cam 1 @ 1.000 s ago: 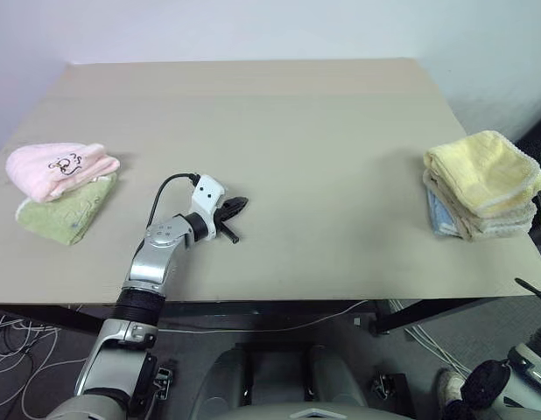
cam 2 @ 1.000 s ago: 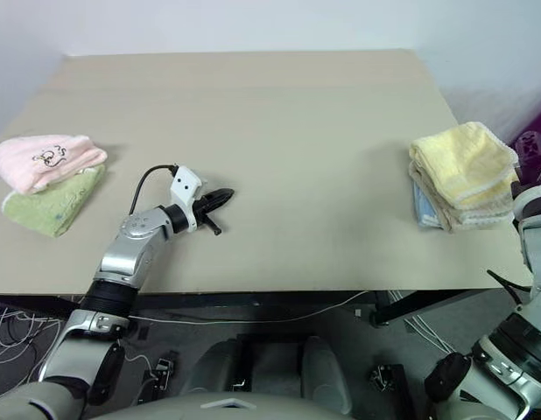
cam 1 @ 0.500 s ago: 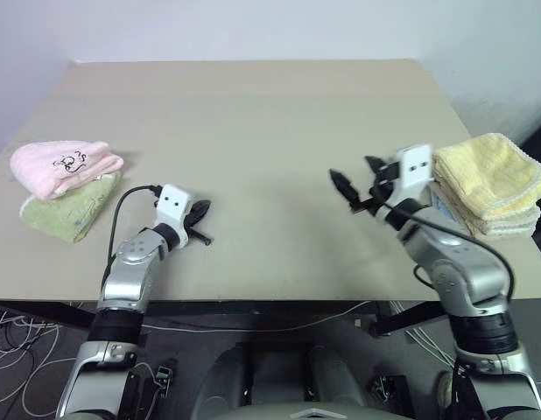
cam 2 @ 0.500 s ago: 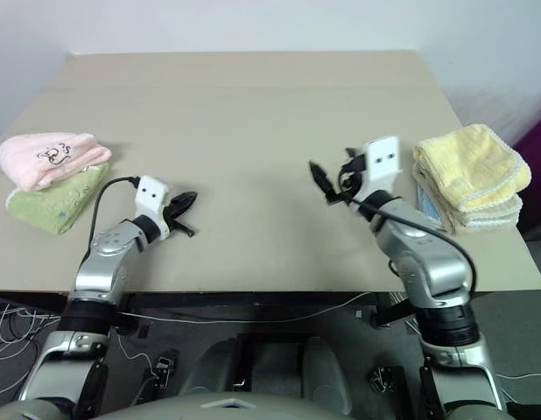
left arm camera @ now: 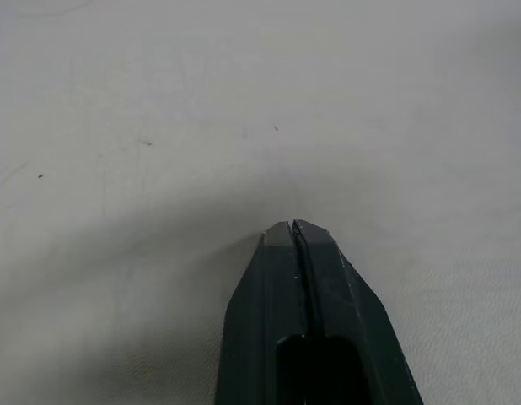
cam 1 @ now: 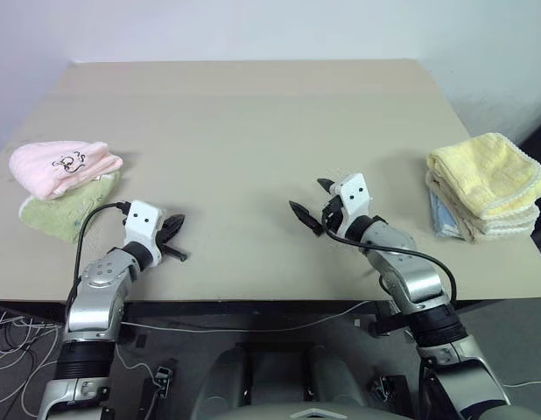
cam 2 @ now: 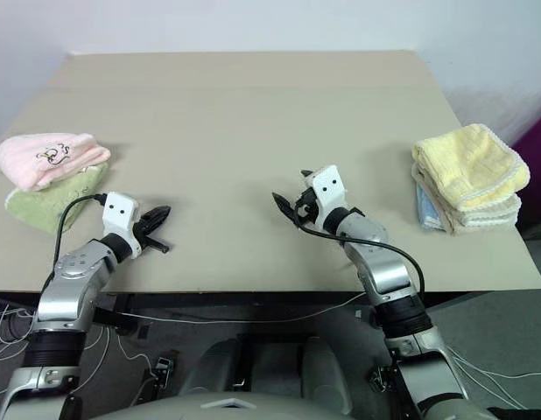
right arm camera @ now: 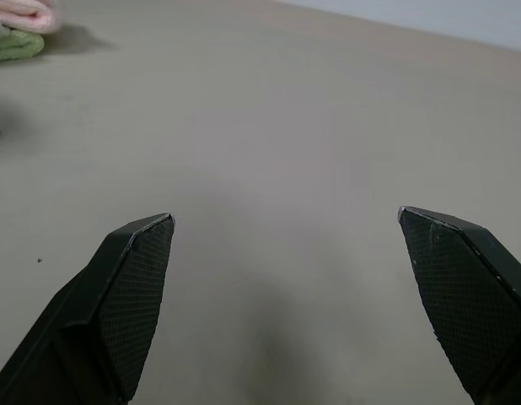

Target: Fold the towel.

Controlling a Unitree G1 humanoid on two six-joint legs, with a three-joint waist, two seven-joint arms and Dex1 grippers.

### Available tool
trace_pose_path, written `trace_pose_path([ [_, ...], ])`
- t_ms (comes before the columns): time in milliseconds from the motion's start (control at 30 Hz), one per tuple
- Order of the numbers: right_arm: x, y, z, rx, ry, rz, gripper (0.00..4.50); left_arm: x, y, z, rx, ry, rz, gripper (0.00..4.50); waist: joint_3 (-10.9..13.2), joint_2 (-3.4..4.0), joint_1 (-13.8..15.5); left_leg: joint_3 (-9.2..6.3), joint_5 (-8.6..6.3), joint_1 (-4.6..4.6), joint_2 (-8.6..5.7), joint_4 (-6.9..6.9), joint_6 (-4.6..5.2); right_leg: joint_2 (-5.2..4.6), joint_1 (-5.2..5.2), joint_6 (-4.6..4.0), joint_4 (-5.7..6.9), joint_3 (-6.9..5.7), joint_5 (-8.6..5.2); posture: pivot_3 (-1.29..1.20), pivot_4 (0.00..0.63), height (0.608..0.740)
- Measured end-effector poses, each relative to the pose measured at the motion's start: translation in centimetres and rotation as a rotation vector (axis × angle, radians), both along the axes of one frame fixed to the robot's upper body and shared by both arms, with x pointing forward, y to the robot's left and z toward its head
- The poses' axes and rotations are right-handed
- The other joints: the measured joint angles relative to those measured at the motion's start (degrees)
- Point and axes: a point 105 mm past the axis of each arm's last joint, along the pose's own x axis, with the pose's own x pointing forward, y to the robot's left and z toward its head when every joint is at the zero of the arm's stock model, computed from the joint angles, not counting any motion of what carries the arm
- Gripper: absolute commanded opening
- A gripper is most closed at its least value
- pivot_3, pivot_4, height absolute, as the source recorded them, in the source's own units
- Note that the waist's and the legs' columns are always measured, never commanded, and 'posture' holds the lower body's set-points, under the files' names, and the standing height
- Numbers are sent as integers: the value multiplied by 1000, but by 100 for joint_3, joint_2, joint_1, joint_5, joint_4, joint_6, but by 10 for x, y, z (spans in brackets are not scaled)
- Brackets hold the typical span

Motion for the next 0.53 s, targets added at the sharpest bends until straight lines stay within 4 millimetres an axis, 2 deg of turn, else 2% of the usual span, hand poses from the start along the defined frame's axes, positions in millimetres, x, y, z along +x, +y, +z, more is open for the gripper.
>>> trace_pose_path([
  [167,-3,3,-8,3,7,-13,4500,7,1,12,7,-19,-12,2563,0,0,14,0,0,0,-3,0,0,2,1,0,0,-3,0,0,150,740],
  [300,-1,-3,-7,4,-4,-44,4500,18,-2,28,11,-70,-26,2563,0,0,1,1,0,0,-5,-1,-1,3,0,0,-1,-2,0,0,150,740],
  [533,-2,-6,-8,-12,-4,-50,4500,18,-3,22,6,-63,-16,2563,0,0,-10,1,0,0,-3,-3,-1,5,-3,0,1,-1,0,0,150,740],
])
